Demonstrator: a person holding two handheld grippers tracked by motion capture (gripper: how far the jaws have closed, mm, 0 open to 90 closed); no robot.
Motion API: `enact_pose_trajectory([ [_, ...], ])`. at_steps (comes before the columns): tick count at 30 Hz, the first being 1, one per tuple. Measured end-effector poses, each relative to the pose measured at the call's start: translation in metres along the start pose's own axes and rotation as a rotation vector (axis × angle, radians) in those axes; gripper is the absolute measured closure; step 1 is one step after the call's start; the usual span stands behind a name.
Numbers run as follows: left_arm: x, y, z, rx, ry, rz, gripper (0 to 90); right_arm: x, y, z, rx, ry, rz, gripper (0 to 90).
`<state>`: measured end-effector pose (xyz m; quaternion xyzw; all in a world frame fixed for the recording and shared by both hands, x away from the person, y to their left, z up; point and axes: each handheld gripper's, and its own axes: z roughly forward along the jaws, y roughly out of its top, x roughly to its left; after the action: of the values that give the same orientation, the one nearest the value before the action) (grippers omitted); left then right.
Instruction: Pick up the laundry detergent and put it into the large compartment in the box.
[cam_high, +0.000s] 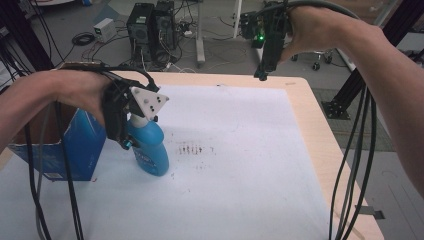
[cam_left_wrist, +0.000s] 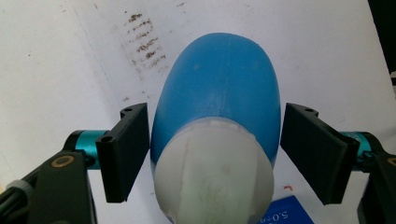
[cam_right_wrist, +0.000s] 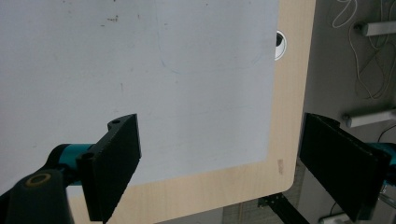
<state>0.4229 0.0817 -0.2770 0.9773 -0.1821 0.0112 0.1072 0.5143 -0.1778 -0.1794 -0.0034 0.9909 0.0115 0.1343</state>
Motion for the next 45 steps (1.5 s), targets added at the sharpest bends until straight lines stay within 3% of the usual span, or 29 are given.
enact_pose_trajectory([
  [45,0.0013,0.0028,0.0022,0.03,0.002,0.025,36.7,0.0027,-0.0049,0.0023,0.006,0.006,0.01,12.3],
])
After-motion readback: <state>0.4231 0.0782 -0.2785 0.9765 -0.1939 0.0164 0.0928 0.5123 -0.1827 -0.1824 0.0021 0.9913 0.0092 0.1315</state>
